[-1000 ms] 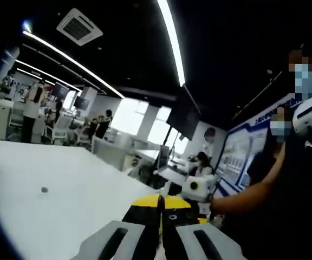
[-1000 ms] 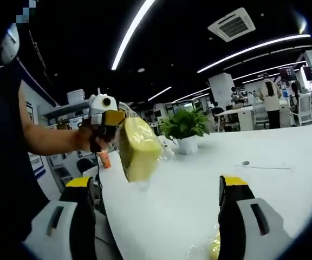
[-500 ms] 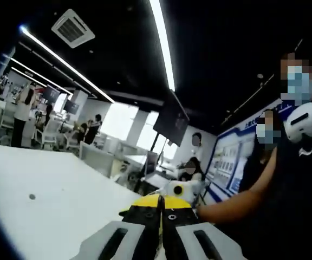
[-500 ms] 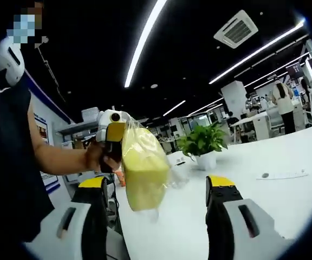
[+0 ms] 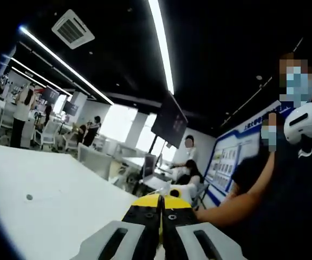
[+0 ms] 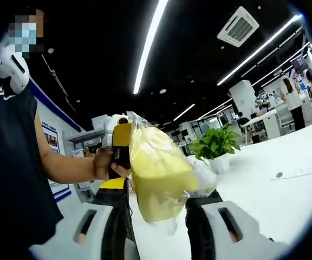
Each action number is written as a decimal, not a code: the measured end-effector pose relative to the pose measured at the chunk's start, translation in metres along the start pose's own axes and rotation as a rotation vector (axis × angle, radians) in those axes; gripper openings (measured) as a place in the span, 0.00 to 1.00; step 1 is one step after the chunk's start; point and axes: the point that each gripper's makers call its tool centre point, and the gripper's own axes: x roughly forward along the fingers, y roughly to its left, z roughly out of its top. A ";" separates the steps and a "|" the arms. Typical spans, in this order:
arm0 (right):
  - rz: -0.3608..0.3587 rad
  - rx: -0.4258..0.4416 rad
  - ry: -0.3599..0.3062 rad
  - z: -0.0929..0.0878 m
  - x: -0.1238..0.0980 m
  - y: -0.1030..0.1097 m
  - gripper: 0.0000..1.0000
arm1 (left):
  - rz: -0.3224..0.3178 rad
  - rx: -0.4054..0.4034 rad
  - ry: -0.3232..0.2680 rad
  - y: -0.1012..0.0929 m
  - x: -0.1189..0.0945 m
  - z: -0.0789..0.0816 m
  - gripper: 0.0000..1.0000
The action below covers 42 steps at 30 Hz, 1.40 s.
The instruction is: Compare the silicone blocks by pressing each to a similar depth, holding the contact briefly, and releasing to observe deformation and rebound differences across the visible hardness samples.
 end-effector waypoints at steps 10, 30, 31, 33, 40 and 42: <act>0.032 0.028 0.060 -0.003 0.002 0.011 0.18 | 0.037 0.021 0.019 -0.002 -0.008 -0.002 0.00; -0.003 0.044 0.154 0.002 0.004 0.009 0.04 | 0.051 0.061 0.041 -0.003 -0.010 0.002 0.00; -0.004 0.043 0.155 0.002 0.004 0.009 0.04 | 0.050 0.076 0.046 -0.003 -0.011 0.002 0.00; -0.004 0.042 0.159 0.002 0.006 0.008 0.04 | 0.051 0.092 0.049 -0.003 -0.012 0.003 0.00; -0.008 0.058 0.162 0.006 0.008 0.005 0.03 | 0.062 0.129 0.046 0.000 -0.011 0.008 0.00; -0.010 0.060 0.168 0.006 0.008 0.005 0.03 | 0.065 0.125 0.044 0.002 -0.012 0.008 0.00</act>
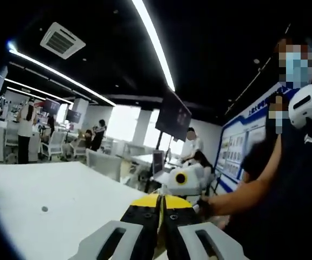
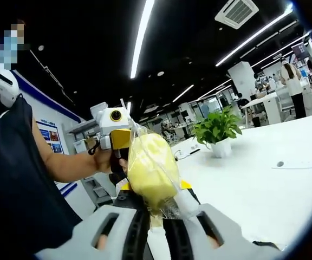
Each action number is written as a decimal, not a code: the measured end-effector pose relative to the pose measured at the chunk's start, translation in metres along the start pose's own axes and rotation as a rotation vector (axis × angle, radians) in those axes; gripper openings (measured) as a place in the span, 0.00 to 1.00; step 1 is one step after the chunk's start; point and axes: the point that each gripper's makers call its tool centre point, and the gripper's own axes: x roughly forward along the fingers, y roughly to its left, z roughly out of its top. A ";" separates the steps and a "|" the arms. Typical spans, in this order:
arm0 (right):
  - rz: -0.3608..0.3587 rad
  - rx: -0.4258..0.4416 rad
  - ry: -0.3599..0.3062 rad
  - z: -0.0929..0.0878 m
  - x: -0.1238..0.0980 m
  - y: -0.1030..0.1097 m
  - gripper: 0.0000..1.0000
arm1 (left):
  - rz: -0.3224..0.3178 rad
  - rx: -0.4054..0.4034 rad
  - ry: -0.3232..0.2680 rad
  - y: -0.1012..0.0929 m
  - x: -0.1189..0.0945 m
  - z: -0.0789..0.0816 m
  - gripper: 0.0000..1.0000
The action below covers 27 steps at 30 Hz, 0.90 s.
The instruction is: Compare the silicone blocks by pressing each to a similar depth, holding the contact briefly, and releasing to observe deformation and rebound differences across the visible hardness samples.
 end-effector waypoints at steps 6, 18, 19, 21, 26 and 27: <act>-0.003 0.002 0.012 -0.001 -0.001 0.000 0.03 | 0.010 0.017 -0.015 -0.002 0.001 -0.001 0.00; -0.017 0.018 0.020 0.000 -0.004 0.000 0.03 | 0.001 -0.020 -0.009 0.000 0.003 0.000 0.00; -0.015 0.022 0.020 0.000 -0.004 0.000 0.04 | 0.000 -0.018 -0.011 0.000 0.003 0.000 0.00; -0.021 0.013 0.024 0.001 -0.004 -0.001 0.04 | 0.003 0.008 -0.013 0.000 0.003 0.000 0.00; -0.022 0.005 0.019 0.001 -0.004 -0.002 0.03 | 0.014 0.025 -0.023 0.002 0.003 0.001 0.00; -0.023 0.019 0.021 0.001 -0.003 -0.002 0.03 | 0.021 0.016 -0.023 0.003 0.003 0.001 0.00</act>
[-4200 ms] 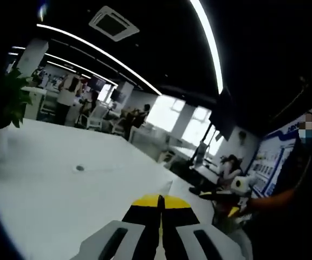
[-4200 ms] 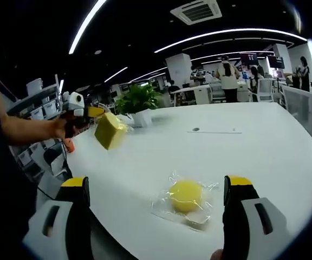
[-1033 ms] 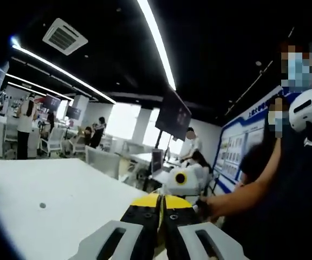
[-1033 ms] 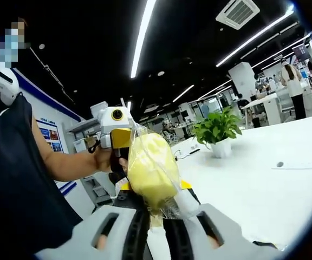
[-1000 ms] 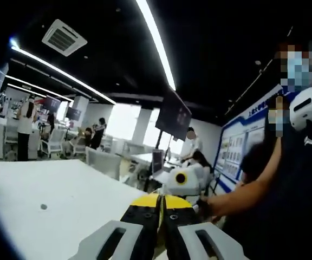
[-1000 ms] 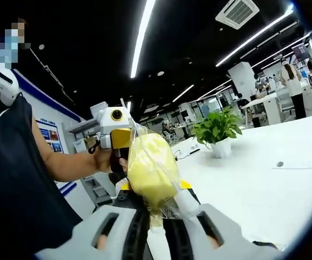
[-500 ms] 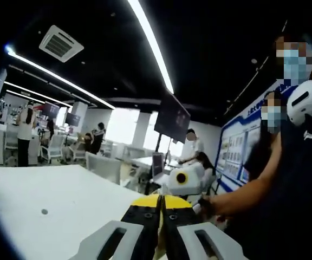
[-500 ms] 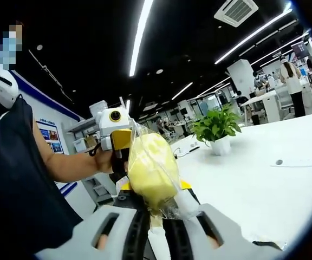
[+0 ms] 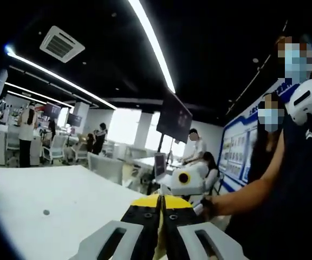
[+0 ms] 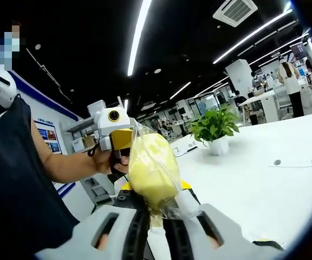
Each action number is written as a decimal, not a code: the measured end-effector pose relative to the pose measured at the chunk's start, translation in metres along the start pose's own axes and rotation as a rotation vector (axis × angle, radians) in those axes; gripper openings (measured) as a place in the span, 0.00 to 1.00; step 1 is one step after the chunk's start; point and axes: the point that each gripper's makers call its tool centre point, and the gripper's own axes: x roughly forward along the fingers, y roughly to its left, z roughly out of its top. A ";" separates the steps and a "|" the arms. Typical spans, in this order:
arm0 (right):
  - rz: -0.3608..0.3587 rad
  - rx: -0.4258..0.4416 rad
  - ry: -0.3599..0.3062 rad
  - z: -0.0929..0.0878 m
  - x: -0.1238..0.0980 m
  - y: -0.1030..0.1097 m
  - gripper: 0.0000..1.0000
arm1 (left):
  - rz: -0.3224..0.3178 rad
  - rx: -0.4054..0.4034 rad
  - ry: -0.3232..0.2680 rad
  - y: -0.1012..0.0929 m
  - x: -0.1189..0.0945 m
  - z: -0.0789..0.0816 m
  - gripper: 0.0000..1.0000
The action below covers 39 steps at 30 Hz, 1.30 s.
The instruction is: Compare the silicone blocks by pressing each to a similar depth, holding the contact briefly, and releasing to observe deformation and rebound differences across the visible hardness samples.
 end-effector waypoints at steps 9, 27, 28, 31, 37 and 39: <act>0.015 -0.019 0.014 -0.005 0.004 0.001 0.04 | 0.002 -0.022 0.008 0.001 -0.005 -0.004 0.00; 0.026 -0.015 0.000 -0.003 0.004 0.001 0.03 | 0.013 -0.012 0.008 0.000 -0.003 -0.002 0.00; 0.027 -0.014 0.001 -0.003 0.004 0.001 0.03 | 0.013 -0.012 0.009 0.000 -0.004 -0.002 0.00; 0.029 -0.012 0.005 -0.006 0.004 0.002 0.03 | 0.015 -0.039 0.009 -0.001 -0.005 -0.005 0.00; 0.033 -0.006 0.012 -0.008 0.004 0.004 0.03 | 0.024 -0.073 0.008 -0.001 -0.006 -0.007 0.00; 0.035 -0.009 0.015 -0.008 0.004 0.006 0.03 | 0.019 -0.096 0.003 -0.001 -0.006 -0.006 0.00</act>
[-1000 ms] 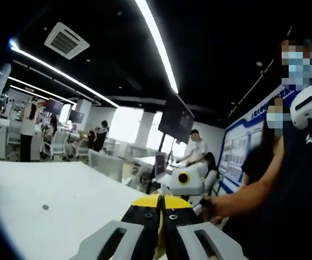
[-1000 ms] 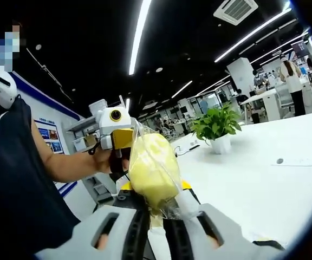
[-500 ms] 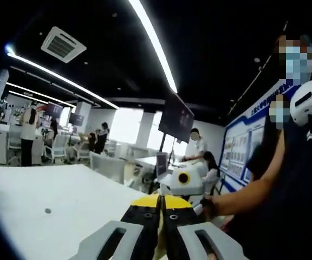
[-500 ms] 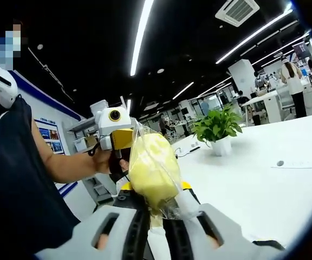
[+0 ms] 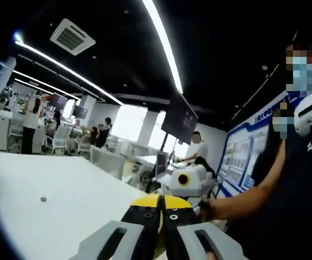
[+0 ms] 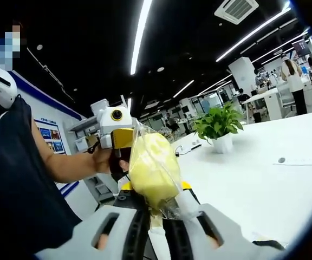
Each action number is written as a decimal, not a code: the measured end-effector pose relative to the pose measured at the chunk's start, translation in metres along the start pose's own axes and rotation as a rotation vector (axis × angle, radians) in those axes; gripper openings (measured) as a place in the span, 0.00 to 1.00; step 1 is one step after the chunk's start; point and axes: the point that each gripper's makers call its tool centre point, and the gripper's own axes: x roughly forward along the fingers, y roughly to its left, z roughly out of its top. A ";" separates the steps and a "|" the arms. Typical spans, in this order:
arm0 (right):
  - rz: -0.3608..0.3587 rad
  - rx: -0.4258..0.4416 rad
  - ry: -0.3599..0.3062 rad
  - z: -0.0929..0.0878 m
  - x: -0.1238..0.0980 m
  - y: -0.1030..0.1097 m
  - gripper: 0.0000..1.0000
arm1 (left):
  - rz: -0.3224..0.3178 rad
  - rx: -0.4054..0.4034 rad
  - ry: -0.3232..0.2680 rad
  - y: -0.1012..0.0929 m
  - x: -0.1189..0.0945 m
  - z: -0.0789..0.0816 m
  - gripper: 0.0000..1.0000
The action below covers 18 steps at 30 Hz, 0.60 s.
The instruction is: Compare the silicone blocks by pressing each to a similar depth, holding the contact briefly, and releasing to observe deformation and rebound differences across the visible hardness samples.
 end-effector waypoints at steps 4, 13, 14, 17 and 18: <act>-0.002 -0.003 0.004 0.000 -0.001 0.000 0.03 | -0.010 0.027 -0.001 -0.001 0.000 0.000 0.00; 0.007 0.002 0.004 0.000 0.000 0.001 0.03 | -0.009 0.008 -0.013 -0.002 0.001 0.000 0.00; 0.007 0.001 0.006 0.000 0.000 0.001 0.03 | -0.007 0.016 -0.012 -0.001 0.000 0.000 0.00; 0.004 0.004 0.010 -0.001 0.000 0.000 0.03 | -0.003 0.040 0.002 0.000 0.000 -0.001 0.00; 0.004 0.004 0.012 -0.002 0.000 -0.001 0.03 | -0.003 0.044 0.009 0.001 0.000 -0.001 0.00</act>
